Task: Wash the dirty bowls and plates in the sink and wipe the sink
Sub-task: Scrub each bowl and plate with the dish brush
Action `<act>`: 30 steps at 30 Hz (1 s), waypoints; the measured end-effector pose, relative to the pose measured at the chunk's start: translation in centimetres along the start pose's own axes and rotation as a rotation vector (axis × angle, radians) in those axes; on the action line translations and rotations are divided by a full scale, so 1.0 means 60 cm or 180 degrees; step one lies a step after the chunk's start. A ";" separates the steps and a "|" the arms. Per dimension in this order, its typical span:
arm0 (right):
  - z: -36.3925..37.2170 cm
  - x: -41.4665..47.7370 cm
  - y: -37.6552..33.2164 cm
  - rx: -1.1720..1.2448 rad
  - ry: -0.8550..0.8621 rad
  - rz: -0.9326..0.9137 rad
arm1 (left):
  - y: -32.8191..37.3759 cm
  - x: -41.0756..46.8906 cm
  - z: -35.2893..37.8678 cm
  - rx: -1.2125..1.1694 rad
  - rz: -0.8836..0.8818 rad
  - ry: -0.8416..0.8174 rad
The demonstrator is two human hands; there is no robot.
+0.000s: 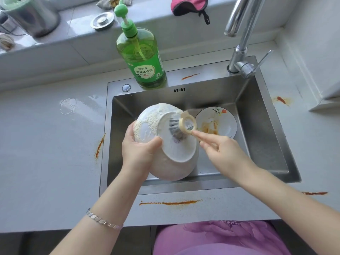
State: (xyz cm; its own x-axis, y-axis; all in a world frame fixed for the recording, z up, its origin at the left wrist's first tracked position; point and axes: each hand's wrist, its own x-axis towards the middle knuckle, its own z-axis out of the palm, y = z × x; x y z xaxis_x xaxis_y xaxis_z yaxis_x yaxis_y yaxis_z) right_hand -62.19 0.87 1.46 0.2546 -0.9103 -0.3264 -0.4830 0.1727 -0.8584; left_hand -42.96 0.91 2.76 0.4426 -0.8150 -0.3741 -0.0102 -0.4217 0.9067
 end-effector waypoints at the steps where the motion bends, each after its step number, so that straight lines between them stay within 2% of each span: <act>1: -0.004 0.003 0.007 -0.0028 0.0048 0.0085 | 0.000 0.000 0.000 -0.0037 -0.0034 0.0000; 3: 0.005 -0.015 0.012 -0.0117 -0.0096 0.0113 | 0.000 0.002 0.000 -0.0084 -0.0052 0.0020; 6: 0.023 -0.035 -0.012 -0.0057 -0.0306 -0.0158 | -0.002 0.003 0.001 -0.0067 -0.0078 -0.0035; 10: -0.003 0.005 -0.002 -0.0119 0.0021 0.0040 | 0.000 0.003 -0.001 -0.0135 -0.0068 -0.0149; 15: 0.023 -0.033 -0.006 -0.0198 -0.0308 -0.0136 | -0.001 0.004 -0.004 -0.0116 -0.0049 -0.0092; 19: 0.001 -0.005 0.004 -0.0165 -0.0016 0.0069 | -0.003 0.001 -0.005 -0.0116 -0.0076 -0.0166; 21: 0.005 -0.013 0.011 -0.0137 -0.0140 0.0142 | -0.003 0.003 -0.006 -0.0099 -0.0033 -0.0137; 23: 0.017 -0.028 -0.002 -0.0032 -0.0274 0.0003 | -0.002 0.004 -0.005 0.0006 0.0017 -0.0212; 27: 0.010 -0.012 -0.033 0.0063 -0.0086 -0.0292 | 0.001 0.001 0.003 0.0170 0.0019 -0.0608; 30: -0.007 0.009 -0.020 -0.0193 -0.0013 -0.0163 | 0.004 0.000 0.001 0.0540 0.0195 -0.0648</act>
State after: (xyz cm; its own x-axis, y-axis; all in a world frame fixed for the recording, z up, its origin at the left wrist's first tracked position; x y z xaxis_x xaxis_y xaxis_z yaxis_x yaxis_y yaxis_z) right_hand -61.81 0.02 2.48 0.2837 -0.9157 -0.2845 -0.5192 0.1027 -0.8484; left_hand -42.99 0.75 2.98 0.2472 -0.8970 -0.3665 -0.1892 -0.4157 0.8896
